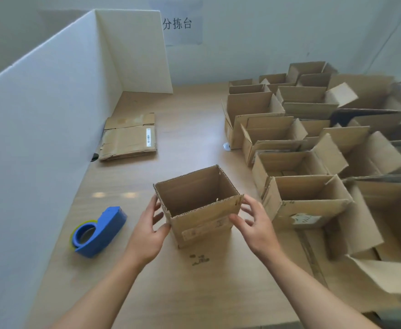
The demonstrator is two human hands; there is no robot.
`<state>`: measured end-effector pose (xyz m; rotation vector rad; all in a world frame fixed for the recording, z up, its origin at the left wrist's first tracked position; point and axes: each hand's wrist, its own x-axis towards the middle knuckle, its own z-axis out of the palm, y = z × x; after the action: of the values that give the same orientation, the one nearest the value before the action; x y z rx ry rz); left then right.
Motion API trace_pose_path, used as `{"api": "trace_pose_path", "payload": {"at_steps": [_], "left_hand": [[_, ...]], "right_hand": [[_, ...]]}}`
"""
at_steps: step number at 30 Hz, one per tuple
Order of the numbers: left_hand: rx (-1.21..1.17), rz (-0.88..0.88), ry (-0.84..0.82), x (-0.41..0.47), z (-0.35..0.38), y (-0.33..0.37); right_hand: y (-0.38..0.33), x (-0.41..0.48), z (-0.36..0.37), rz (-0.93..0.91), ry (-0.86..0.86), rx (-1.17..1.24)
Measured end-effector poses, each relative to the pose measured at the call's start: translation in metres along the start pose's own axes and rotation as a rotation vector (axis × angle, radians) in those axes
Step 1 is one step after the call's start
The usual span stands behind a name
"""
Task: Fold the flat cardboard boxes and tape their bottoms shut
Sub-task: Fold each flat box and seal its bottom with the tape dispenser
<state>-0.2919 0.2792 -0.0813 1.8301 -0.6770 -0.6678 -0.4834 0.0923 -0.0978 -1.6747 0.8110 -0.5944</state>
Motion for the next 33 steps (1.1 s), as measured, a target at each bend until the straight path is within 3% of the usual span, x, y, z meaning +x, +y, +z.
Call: {"api": "trace_pose_path", "payload": {"at_steps": [3, 9, 14, 19, 22, 25, 31, 33], "left_hand": [[-0.112, 0.014, -0.023, -0.017, 0.004, 0.007], [-0.018, 0.005, -0.237, -0.038, 0.000, 0.005], [-0.014, 0.001, -0.058, -0.046, 0.002, 0.006], [-0.276, 0.044, 0.108, -0.069, -0.001, 0.004], [-0.318, 0.089, -0.045, -0.079, -0.002, 0.001], [-0.182, 0.141, -0.159, -0.076, -0.002, -0.007], [0.006, 0.214, 0.184, -0.054, 0.001, -0.016], [0.083, 0.239, 0.213, -0.045, -0.002, -0.017]], "right_hand": [[0.001, -0.007, -0.011, -0.048, -0.031, -0.027], [-0.002, -0.011, -0.012, -0.105, -0.123, -0.064], [-0.004, -0.002, -0.010, -0.113, -0.181, -0.108], [-0.011, 0.006, -0.007, -0.183, -0.182, -0.149], [-0.012, 0.005, -0.002, -0.160, -0.219, -0.055], [-0.012, 0.001, 0.008, -0.128, -0.265, 0.044], [-0.010, 0.002, 0.012, -0.204, -0.237, -0.067], [-0.006, 0.000, 0.014, -0.216, -0.243, -0.092]]}}
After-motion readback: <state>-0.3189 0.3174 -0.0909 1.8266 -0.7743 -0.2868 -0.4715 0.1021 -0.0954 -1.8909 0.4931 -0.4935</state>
